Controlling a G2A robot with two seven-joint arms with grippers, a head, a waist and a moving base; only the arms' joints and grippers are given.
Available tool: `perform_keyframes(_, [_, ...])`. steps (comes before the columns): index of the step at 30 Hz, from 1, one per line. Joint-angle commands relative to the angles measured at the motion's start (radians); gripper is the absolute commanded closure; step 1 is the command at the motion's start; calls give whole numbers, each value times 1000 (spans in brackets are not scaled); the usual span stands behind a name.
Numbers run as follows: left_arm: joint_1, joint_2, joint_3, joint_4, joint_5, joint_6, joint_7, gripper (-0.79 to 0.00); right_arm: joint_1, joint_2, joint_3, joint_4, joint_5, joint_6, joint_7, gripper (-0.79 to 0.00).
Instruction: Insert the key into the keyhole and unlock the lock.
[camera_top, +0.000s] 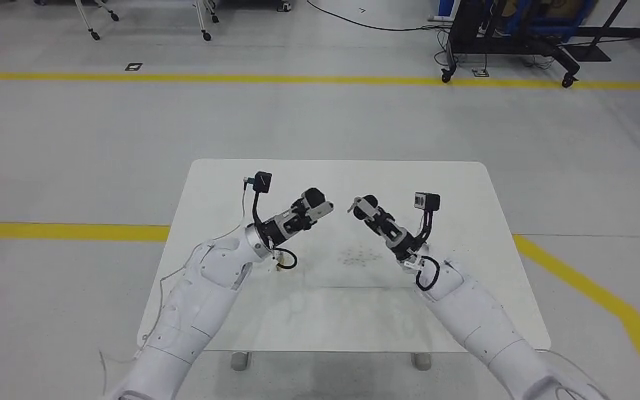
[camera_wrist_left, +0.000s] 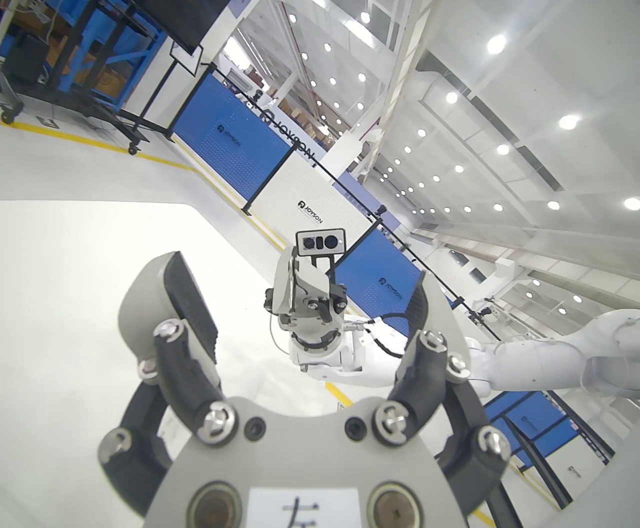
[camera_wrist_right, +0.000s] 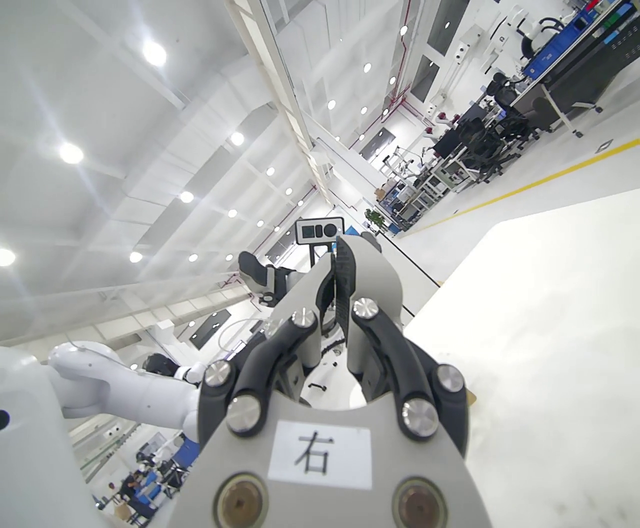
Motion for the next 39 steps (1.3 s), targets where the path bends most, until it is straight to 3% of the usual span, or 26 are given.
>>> perform_keyframes(1, [-10,-2,13,23,-21,-2,-20,-369,9,-3,-5,12,31,11,36,0])
perform_keyframes(4, [-21,-6,32,42,-22,-2,-39,-363,14,-9,-15,12,75,15,73,0])
perform_keyframes(9, [-36,-11,55,59,-20,0,-49,-262,24,-18,-18,19,65,32,95,0])
perform_keyframes(21, [-46,-14,67,77,18,14,-26,-206,27,-36,-12,37,60,33,115,0])
perform_keyframes(24, [-47,-15,71,78,22,16,-24,-105,28,-39,-9,42,64,34,122,0])
perform_keyframes(30, [-53,-15,75,87,66,36,-6,0,30,-45,-2,53,65,35,133,0])
perform_keyframes(39, [-59,-13,57,96,108,33,48,0,28,-54,8,61,59,38,148,0])
